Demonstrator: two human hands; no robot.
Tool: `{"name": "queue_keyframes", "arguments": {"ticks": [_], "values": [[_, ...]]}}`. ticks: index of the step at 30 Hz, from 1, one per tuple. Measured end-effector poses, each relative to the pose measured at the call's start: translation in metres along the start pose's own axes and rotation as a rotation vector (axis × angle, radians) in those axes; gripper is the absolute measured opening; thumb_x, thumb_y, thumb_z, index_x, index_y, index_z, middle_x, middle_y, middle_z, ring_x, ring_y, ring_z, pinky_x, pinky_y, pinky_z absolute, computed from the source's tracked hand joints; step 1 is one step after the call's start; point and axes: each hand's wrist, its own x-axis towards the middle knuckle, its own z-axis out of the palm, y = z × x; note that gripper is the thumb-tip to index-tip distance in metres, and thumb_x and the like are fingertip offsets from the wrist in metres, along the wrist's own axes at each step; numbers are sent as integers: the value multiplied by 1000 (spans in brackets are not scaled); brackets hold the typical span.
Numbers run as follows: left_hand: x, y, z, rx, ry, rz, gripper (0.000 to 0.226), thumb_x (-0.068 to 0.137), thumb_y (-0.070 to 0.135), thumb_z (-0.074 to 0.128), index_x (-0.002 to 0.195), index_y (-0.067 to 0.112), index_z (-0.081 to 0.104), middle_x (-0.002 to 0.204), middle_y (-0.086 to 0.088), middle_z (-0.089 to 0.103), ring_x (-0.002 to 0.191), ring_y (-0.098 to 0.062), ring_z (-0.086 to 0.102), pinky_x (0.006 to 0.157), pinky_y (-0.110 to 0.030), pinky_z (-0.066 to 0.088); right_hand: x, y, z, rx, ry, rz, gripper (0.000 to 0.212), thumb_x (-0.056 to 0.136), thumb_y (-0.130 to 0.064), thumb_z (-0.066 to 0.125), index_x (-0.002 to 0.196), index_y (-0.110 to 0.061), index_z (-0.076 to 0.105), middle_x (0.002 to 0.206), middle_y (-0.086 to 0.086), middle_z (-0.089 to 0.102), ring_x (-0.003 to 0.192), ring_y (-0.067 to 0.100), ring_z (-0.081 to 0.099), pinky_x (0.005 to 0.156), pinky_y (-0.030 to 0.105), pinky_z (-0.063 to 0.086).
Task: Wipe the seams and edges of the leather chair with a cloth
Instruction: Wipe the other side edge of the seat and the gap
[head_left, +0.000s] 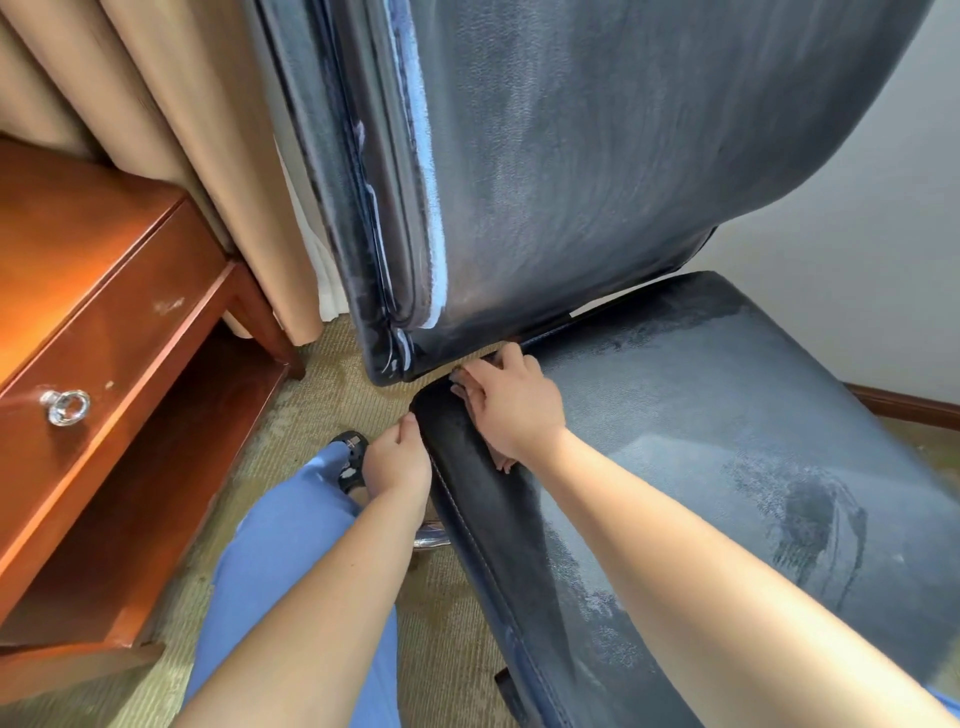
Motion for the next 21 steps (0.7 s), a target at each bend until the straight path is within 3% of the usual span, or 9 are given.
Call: {"name": "queue_keyframes", "arguments": {"ticks": [2, 5, 8, 10, 13, 17, 21], "values": [[3, 1, -4, 5, -34, -17, 38, 101, 38, 42, 102, 10, 68, 100, -12, 65, 96, -33, 59, 90, -35, 47, 5, -2, 1, 29, -8, 70, 28, 96, -31, 40, 118, -24, 55, 115, 7, 43, 103, 31, 43, 69, 34, 37], [12, -2, -8, -38, -87, -47, 38, 98, 44, 42, 84, 17, 65, 95, -11, 67, 98, -37, 63, 93, -50, 51, 8, -5, -1, 61, -87, 60, 31, 94, -28, 41, 122, -24, 53, 120, 8, 40, 108, 32, 39, 79, 37, 40], [17, -6, -7, -97, -128, -112, 56, 88, 62, 35, 103, 18, 66, 109, -9, 68, 100, -31, 64, 92, -50, 51, 9, -4, -3, 87, -139, 17, 33, 93, -27, 43, 124, -28, 53, 121, 6, 40, 111, 30, 37, 86, 38, 42], [14, -4, -11, -137, -129, -150, 67, 84, 68, 33, 111, 16, 65, 111, -8, 67, 99, -29, 63, 86, -47, 54, 4, -7, -3, 104, -144, -82, 32, 92, -27, 46, 121, -31, 57, 117, 3, 42, 108, 28, 38, 84, 36, 42], [5, 0, -20, -186, -142, -171, 53, 101, 52, 30, 111, 11, 62, 107, -7, 65, 91, -23, 63, 65, -35, 53, -12, -12, 0, 78, -160, -274, 33, 89, -25, 51, 120, -30, 61, 110, 4, 45, 98, 27, 41, 77, 34, 42], [-6, -4, -26, -174, -180, -179, 53, 102, 50, 27, 110, 11, 61, 112, -7, 65, 101, -26, 63, 74, -38, 52, -37, -6, 1, 16, -161, -459, 30, 85, -22, 57, 113, -27, 66, 107, 9, 50, 89, 30, 45, 69, 36, 41], [-24, -11, -27, -137, -215, -167, 53, 102, 50, 25, 113, 11, 60, 115, -8, 65, 106, -29, 62, 69, -35, 50, -65, -2, -11, -46, -204, -500, 27, 83, -20, 57, 106, -27, 69, 104, 9, 52, 87, 30, 46, 66, 33, 39]]}}
